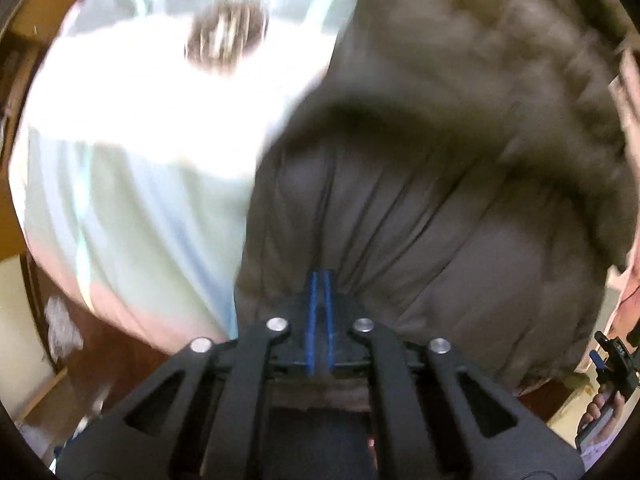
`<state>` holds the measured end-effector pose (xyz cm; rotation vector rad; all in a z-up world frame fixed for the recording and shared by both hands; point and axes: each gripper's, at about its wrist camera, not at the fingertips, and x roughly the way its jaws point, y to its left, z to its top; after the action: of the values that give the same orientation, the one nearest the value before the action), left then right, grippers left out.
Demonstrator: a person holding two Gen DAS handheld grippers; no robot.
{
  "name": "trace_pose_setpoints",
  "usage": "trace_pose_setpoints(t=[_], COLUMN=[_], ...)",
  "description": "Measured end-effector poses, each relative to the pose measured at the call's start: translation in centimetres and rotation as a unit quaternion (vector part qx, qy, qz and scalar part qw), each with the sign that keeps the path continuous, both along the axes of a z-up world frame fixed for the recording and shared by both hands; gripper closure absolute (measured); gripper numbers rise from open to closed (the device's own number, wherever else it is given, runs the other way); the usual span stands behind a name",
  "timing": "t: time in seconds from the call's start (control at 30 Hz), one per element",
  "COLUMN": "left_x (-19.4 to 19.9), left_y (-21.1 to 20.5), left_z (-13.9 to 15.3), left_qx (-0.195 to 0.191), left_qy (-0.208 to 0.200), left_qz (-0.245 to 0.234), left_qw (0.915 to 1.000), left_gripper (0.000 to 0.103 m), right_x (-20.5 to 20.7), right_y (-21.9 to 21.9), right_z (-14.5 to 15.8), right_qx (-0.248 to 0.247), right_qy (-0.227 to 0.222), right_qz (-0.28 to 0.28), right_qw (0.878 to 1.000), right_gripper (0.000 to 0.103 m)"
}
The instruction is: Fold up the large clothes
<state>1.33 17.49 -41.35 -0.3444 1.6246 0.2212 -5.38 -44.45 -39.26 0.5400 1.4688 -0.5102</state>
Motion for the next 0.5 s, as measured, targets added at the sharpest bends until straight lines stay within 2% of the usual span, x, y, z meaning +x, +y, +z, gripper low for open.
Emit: trace_pose_setpoints(t=[0.03, 0.07, 0.1, 0.17, 0.23, 0.3, 0.37, 0.4, 0.47, 0.5], left_x=[1.7, 3.0, 4.9, 9.1, 13.4, 17.7, 20.3, 22.1, 23.6, 24.4], left_y=[0.0, -0.4, -0.8, -1.7, -3.6, -5.6, -7.7, -9.2, -11.9, -13.2], left_z=[1.7, 2.6, 3.7, 4.9, 4.9, 4.8, 4.2, 3.4, 1.5, -0.5], left_qx=[-0.003, -0.007, -0.016, -0.018, -0.029, -0.058, -0.091, -0.108, -0.095, -0.072], left_qy=[-0.034, -0.055, -0.086, -0.130, -0.157, -0.174, -0.167, -0.151, -0.124, -0.093], left_qz=[-0.001, -0.002, -0.007, -0.010, -0.004, 0.005, 0.010, -0.006, -0.040, -0.068], left_qw=[0.9994, 0.9985, 0.9961, 0.9912, 0.9872, 0.9829, 0.9818, 0.9826, 0.9869, 0.9907], left_gripper=[0.095, 0.088, 0.075, 0.063, 0.063, 0.057, 0.048, 0.047, 0.047, 0.049], right_x=[0.9, 2.9, 4.4, 9.4, 14.7, 19.4, 23.2, 25.9, 29.2, 31.3], right_y=[-0.4, -0.5, 0.0, 2.6, 4.5, 6.8, 9.4, 10.6, 12.6, 13.9], right_z=[0.6, 1.0, 1.4, 2.2, 2.9, 4.5, 6.2, 7.0, 7.9, 8.5], right_qx=[0.007, 0.017, 0.024, 0.033, 0.055, 0.077, 0.091, 0.104, 0.114, 0.101], right_qy=[-0.016, -0.032, -0.047, -0.085, -0.124, -0.163, -0.196, -0.213, -0.233, -0.240], right_qz=[-0.007, -0.007, -0.002, 0.016, 0.029, 0.050, 0.067, 0.075, 0.095, 0.110], right_qw=[1.000, 0.999, 0.999, 0.996, 0.990, 0.982, 0.974, 0.969, 0.961, 0.959], right_gripper=[0.039, 0.039, 0.039, 0.039, 0.039, 0.036, 0.034, 0.034, 0.033, 0.027])
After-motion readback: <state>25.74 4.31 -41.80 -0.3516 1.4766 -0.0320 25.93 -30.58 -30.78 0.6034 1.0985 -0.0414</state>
